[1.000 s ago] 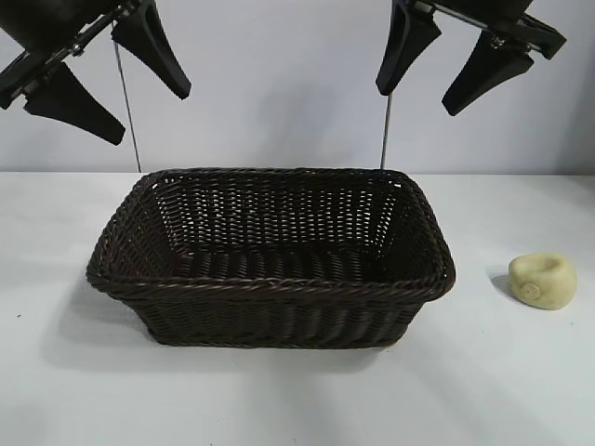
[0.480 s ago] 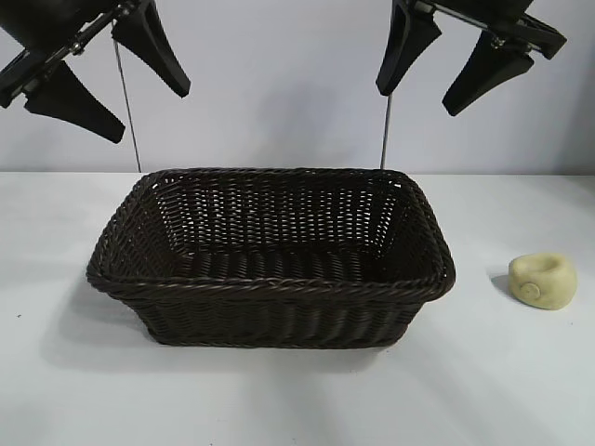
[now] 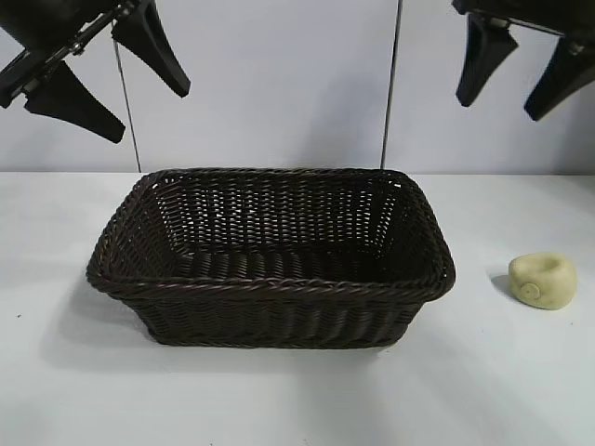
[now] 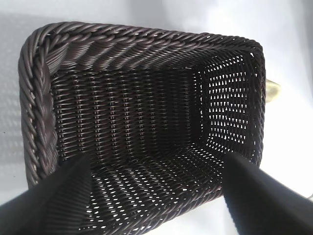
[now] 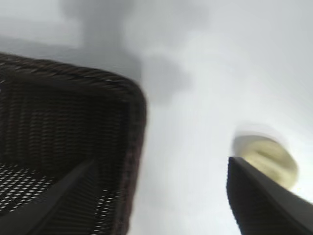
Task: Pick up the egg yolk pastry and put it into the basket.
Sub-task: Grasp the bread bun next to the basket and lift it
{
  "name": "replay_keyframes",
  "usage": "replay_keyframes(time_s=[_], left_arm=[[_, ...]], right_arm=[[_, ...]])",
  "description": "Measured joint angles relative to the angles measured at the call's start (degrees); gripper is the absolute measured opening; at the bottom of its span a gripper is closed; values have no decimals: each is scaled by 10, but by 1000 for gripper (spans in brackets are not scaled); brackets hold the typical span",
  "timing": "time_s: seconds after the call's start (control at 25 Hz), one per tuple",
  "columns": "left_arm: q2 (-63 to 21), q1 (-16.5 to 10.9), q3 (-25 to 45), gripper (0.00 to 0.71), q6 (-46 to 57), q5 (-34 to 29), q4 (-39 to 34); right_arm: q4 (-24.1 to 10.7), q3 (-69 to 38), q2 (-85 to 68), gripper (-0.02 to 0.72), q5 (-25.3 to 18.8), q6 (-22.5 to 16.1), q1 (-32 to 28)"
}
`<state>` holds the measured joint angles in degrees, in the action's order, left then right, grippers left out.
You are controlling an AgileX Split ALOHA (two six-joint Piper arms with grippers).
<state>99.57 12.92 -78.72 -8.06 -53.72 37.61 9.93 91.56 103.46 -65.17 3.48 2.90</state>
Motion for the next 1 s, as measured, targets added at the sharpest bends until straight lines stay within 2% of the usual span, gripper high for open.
replay_keyframes(time_s=[0.12,0.24,0.8,1.0], left_arm=[[0,0,0,540,0,0,0],[0,0,0,540,0,0,0],[0,0,0,540,-1,1,0],[0,0,0,540,-1,0,0]], right_arm=[[-27,0,18,528,-29,0,-15],[-50,0,29,528,-37,0,-18],[-64,-6,127,528,-42,-2,-19],[-87,-6,156,528,-41,-6,-19]])
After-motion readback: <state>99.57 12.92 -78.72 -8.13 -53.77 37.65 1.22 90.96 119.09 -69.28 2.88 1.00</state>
